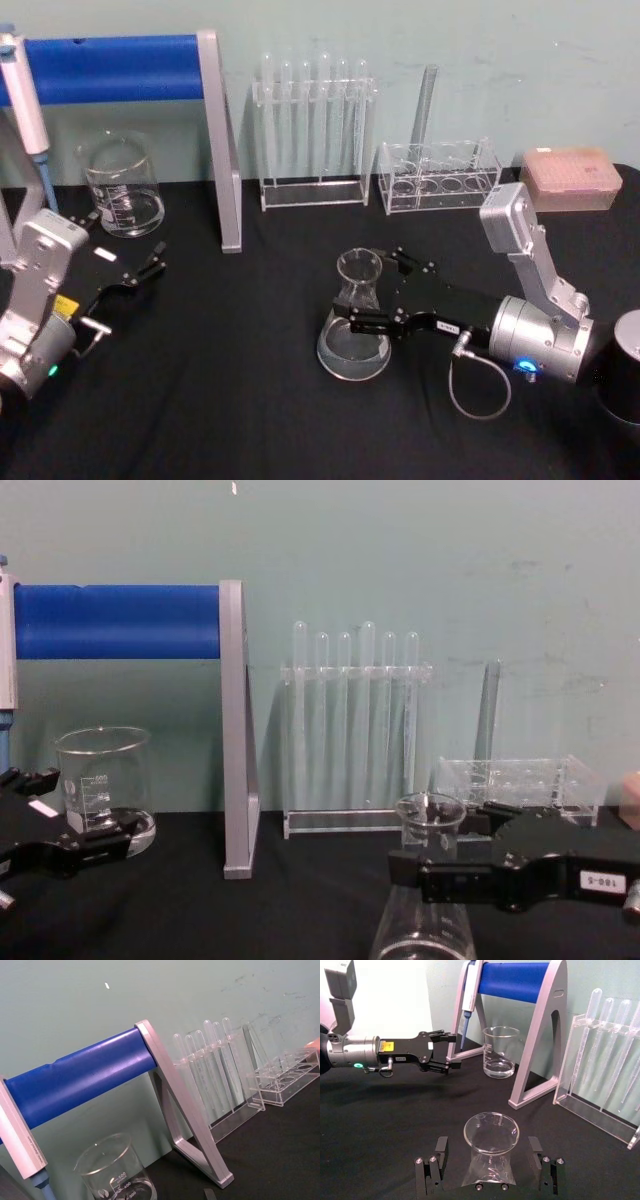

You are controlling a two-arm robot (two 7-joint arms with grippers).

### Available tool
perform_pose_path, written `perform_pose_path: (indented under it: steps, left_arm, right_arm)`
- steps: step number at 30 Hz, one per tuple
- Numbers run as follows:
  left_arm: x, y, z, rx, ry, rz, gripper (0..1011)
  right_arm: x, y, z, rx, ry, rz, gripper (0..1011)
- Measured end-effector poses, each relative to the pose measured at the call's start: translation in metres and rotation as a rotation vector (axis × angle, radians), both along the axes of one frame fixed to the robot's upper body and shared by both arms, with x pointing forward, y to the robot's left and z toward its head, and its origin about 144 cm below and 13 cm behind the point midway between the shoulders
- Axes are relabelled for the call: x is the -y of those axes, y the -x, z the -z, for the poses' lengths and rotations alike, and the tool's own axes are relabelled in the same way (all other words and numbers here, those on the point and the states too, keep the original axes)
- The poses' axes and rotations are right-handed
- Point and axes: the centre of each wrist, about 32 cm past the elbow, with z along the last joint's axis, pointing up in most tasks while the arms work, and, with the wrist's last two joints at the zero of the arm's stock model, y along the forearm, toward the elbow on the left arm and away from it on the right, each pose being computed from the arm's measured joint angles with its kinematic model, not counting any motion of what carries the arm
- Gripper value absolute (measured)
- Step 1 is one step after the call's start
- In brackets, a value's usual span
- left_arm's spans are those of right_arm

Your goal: Grasp the erlenmeyer flask with one hand, shake it three times, then place it back.

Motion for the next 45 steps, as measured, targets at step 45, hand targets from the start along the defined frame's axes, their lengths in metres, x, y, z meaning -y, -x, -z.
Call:
perform_pose_path:
  steps: [45]
  left_arm:
    - [0.0000,0.0000,0.0000,0.000,0.000,0.000,1001]
  right_arm:
    - [0.0002,0.0004,0.0002,0.005,0.017,0.017,1000]
